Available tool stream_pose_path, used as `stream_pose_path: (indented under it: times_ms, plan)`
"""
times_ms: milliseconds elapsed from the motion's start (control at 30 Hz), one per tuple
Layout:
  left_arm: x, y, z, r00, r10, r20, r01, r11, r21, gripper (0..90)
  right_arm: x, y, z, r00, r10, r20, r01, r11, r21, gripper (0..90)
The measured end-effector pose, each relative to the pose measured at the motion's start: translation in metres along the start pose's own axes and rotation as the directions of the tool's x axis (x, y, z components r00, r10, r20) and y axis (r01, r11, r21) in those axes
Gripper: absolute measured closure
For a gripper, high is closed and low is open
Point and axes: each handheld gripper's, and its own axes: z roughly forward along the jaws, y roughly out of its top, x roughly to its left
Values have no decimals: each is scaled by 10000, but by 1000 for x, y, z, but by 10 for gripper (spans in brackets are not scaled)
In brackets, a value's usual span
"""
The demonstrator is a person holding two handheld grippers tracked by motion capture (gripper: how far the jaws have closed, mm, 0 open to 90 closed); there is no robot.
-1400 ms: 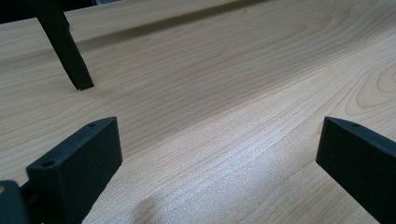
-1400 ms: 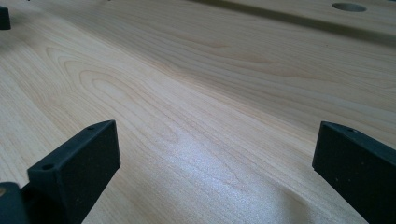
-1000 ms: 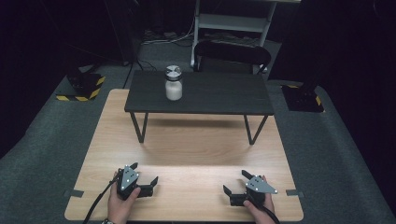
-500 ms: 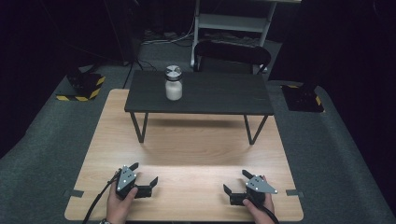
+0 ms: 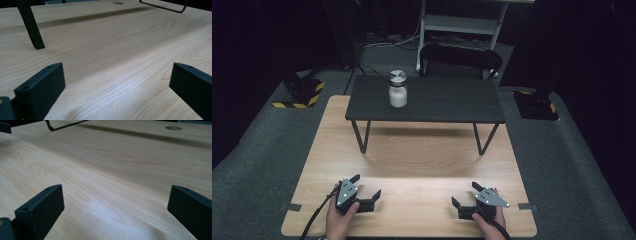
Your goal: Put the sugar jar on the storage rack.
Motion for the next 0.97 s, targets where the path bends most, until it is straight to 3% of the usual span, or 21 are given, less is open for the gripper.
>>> stream_pose_path:
  times_ms: [167, 467, 967]
  plan:
    - [-1, -1, -1, 9997, 238, 94, -238, 9997, -14, 5, -1, 1, 1, 9998, -139, -108, 139, 9999, 50, 0]
    - [-1, 1, 0, 9997, 240, 75, -240, 9997, 46, 5, -4, 1, 1, 9994, -157, -311, 159, 9999, 47, 0]
    - [0, 2, 1, 9996, 271, 126, -272, 9996, 93, 5, -2, 0, 0, 9997, -141, -212, 141, 9999, 16, 0]
